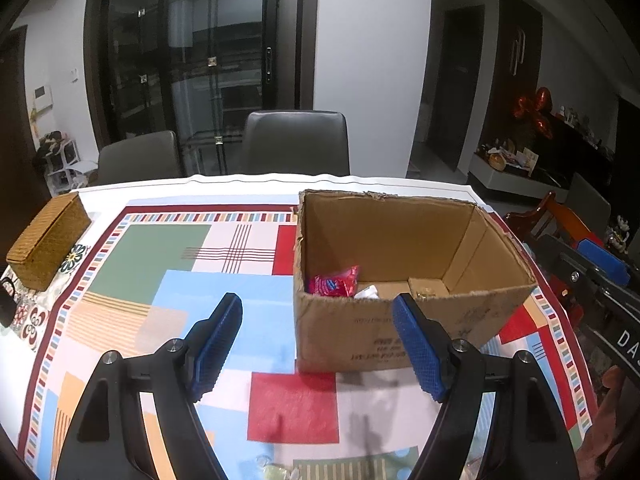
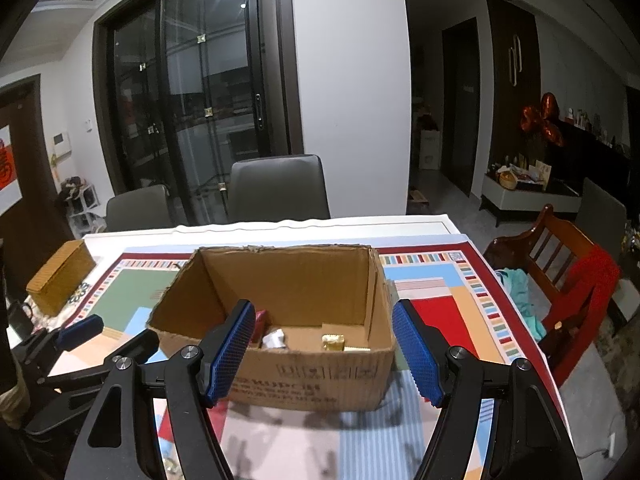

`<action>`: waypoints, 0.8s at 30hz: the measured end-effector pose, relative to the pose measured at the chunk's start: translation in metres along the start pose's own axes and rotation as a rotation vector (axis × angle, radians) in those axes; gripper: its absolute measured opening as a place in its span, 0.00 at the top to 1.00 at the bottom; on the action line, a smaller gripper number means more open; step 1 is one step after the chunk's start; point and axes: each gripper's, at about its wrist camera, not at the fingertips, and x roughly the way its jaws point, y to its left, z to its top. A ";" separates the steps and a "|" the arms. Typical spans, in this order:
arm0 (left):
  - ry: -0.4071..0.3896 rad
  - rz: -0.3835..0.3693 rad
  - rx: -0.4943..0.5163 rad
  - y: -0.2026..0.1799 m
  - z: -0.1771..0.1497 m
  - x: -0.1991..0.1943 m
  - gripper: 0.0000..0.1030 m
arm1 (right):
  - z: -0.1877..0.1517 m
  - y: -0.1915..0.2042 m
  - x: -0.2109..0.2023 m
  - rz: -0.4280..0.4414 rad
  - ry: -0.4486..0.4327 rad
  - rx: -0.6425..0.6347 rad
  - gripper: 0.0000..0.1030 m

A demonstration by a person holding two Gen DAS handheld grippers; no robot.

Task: Organize snacks
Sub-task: 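Withdraw both open tools toward the clear candy and yellow snack packet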

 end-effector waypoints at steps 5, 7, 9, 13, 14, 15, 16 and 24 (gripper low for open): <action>-0.013 0.011 0.005 0.001 -0.007 -0.013 0.24 | -0.005 0.000 -0.015 0.006 -0.009 0.005 0.30; -0.017 0.013 0.002 0.002 -0.011 -0.018 0.24 | -0.008 0.000 -0.021 0.007 -0.013 0.004 0.30; -0.022 0.016 0.000 0.002 -0.015 -0.023 0.23 | -0.010 -0.001 -0.026 0.006 -0.017 0.002 0.30; -0.029 0.018 -0.002 0.000 -0.025 -0.032 0.21 | -0.018 -0.002 -0.036 0.004 -0.021 0.003 0.30; -0.033 0.026 -0.001 0.000 -0.028 -0.034 0.20 | -0.020 -0.002 -0.038 0.004 -0.020 0.003 0.30; -0.037 0.031 -0.001 0.000 -0.031 -0.036 0.19 | -0.023 -0.002 -0.041 0.002 -0.020 0.002 0.30; -0.040 0.034 0.000 0.001 -0.034 -0.038 0.18 | -0.024 -0.002 -0.043 0.001 -0.021 0.000 0.30; -0.039 0.046 0.000 0.002 -0.060 -0.051 0.18 | -0.046 -0.003 -0.059 -0.008 -0.016 -0.003 0.30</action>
